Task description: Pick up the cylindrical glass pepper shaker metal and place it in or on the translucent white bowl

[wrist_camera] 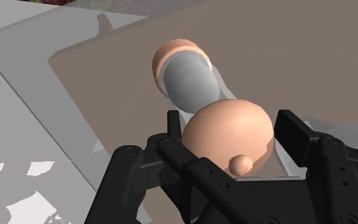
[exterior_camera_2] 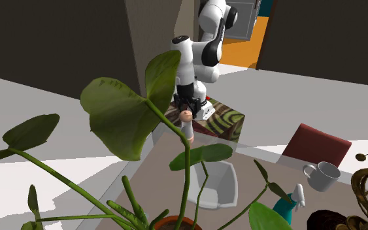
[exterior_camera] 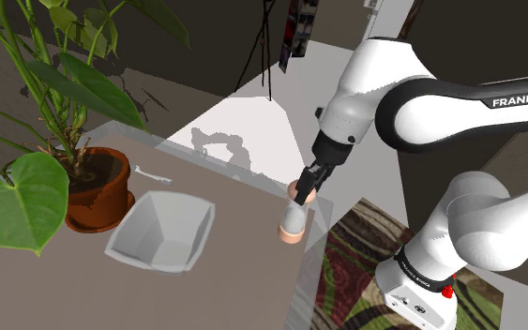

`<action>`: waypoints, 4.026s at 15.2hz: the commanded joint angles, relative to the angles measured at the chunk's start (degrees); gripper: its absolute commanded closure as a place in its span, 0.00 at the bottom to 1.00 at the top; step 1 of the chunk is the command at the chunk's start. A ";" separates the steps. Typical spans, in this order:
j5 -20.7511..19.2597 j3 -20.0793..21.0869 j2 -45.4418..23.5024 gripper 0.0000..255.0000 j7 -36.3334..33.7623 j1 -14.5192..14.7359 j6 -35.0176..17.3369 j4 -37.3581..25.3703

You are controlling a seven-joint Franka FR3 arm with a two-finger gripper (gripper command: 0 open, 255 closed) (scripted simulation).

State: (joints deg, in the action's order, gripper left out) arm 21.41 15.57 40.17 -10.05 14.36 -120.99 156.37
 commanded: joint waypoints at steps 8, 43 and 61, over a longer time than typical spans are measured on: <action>-1.79 -1.37 2.28 1.00 -1.24 -0.66 7.89 -5.66; -5.93 5.55 -18.48 1.00 -14.94 -2.18 24.03 -45.08; -24.81 16.66 -56.66 1.00 -34.66 6.37 31.18 -88.98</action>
State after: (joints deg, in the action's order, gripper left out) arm -3.53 32.26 -16.70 -44.80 20.93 -88.87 66.29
